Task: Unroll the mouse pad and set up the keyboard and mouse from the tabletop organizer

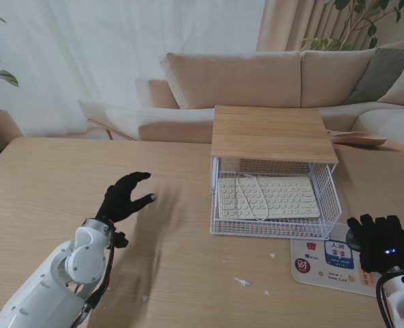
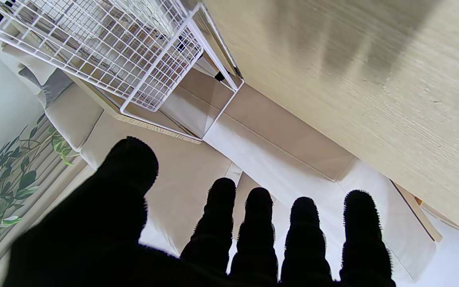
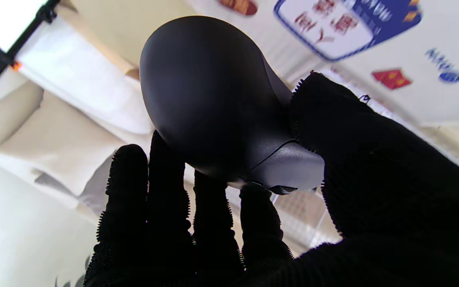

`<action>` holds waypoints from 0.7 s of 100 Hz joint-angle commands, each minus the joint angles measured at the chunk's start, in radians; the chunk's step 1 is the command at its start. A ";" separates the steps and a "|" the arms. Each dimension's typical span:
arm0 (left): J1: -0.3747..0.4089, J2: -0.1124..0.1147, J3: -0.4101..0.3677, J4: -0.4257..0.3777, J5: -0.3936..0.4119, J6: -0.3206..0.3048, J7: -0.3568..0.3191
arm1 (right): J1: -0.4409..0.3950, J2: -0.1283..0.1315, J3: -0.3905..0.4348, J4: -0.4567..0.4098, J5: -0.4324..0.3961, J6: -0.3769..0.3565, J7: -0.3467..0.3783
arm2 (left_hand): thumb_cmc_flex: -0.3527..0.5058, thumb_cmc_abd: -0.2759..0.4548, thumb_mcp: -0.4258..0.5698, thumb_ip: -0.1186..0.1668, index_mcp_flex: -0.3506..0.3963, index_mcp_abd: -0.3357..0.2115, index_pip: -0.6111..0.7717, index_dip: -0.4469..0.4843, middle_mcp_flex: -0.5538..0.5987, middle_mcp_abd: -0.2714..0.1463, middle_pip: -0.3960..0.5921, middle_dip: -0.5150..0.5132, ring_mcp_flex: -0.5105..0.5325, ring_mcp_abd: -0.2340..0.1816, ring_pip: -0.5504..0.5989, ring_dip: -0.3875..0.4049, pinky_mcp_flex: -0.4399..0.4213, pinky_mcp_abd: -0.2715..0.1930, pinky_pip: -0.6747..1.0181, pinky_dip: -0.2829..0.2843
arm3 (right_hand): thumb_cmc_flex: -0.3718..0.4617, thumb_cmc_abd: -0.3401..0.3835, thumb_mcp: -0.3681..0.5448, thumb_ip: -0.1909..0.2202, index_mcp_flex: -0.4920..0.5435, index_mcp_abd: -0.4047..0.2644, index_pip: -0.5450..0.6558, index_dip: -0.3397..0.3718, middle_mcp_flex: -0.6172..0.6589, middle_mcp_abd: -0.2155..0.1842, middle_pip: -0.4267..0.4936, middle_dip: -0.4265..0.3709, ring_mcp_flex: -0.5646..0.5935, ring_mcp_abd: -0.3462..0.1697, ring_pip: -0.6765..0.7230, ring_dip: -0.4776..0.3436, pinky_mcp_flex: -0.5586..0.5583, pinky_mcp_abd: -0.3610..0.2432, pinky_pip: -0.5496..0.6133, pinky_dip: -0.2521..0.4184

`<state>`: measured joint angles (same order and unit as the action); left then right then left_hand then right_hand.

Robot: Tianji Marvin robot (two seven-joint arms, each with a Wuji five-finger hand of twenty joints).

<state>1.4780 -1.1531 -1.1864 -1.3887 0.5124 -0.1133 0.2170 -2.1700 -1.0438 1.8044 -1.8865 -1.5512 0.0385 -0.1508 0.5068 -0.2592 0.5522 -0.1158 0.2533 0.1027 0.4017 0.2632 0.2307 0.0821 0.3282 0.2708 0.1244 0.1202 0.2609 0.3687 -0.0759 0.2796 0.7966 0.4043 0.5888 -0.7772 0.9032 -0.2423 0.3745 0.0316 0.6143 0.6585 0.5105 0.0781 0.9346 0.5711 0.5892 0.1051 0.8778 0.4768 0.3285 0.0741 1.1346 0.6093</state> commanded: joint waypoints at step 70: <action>-0.002 -0.003 0.006 -0.001 -0.001 0.000 -0.015 | 0.124 0.015 -0.142 0.135 -0.011 0.010 0.241 | 0.021 0.012 -0.008 0.045 0.010 0.000 -0.020 -0.006 -0.024 0.017 -0.021 -0.013 -0.034 -0.010 -0.013 0.016 -0.008 0.012 -0.033 -0.017 | 0.090 0.202 0.120 0.168 -0.055 -0.014 -0.024 -0.014 -0.077 -0.068 0.059 0.036 -0.007 -0.072 0.084 0.068 -0.078 -0.023 -0.025 -0.001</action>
<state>1.4751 -1.1533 -1.1813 -1.3859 0.5126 -0.1145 0.2166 -2.0440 -1.0253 1.6663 -1.7487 -1.5599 0.0514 0.0506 0.5068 -0.2592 0.5522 -0.1158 0.2533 0.1027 0.4016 0.2628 0.2307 0.0821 0.3281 0.2708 0.1244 0.1202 0.2609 0.3687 -0.0759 0.2798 0.7862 0.4042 0.5863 -0.7120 0.8864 -0.2193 0.3305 0.0318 0.5789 0.6549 0.4490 0.0784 0.9346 0.5803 0.5624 0.1033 0.8695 0.4793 0.2734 0.0726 1.1265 0.6093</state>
